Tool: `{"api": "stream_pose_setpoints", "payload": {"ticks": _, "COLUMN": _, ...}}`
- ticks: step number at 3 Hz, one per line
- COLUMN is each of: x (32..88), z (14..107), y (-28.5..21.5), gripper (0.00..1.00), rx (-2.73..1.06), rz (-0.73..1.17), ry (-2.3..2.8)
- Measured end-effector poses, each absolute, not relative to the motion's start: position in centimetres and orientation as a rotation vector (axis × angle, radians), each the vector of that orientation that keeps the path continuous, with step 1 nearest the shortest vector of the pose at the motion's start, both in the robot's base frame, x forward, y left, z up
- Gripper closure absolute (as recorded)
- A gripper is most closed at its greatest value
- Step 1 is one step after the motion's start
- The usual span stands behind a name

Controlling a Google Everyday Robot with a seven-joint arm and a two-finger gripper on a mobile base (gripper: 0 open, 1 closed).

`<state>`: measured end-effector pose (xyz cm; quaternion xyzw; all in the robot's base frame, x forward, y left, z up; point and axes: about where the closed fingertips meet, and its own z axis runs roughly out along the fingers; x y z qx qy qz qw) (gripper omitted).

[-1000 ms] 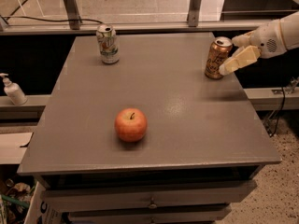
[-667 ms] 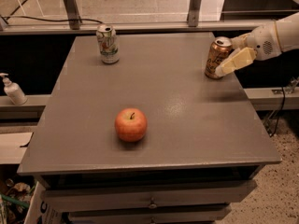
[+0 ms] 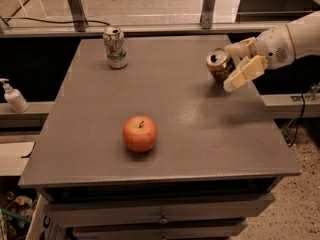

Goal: Knock orange can over

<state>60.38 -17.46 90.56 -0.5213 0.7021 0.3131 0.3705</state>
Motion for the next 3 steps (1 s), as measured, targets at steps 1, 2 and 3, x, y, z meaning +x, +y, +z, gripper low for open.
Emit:
{"api": "stream_pose_setpoints", "payload": {"ticks": 1, "x": 55.6, "z": 92.1, "y": -14.6, "gripper": 0.0, "rx": -1.446, "rz": 0.89, "ry": 1.72}}
{"api": "stream_pose_setpoints", "payload": {"ticks": 2, "x": 52.6, "z": 92.8, "y": -13.2, "gripper": 0.0, "rx": -1.513, "rz": 0.929, "ry": 1.677}}
{"api": "stream_pose_setpoints", "payload": {"ticks": 3, "x": 52.0, "z": 93.1, "y": -13.7, "gripper": 0.0, "rx": -1.518, "rz": 0.919, "ry": 1.665}}
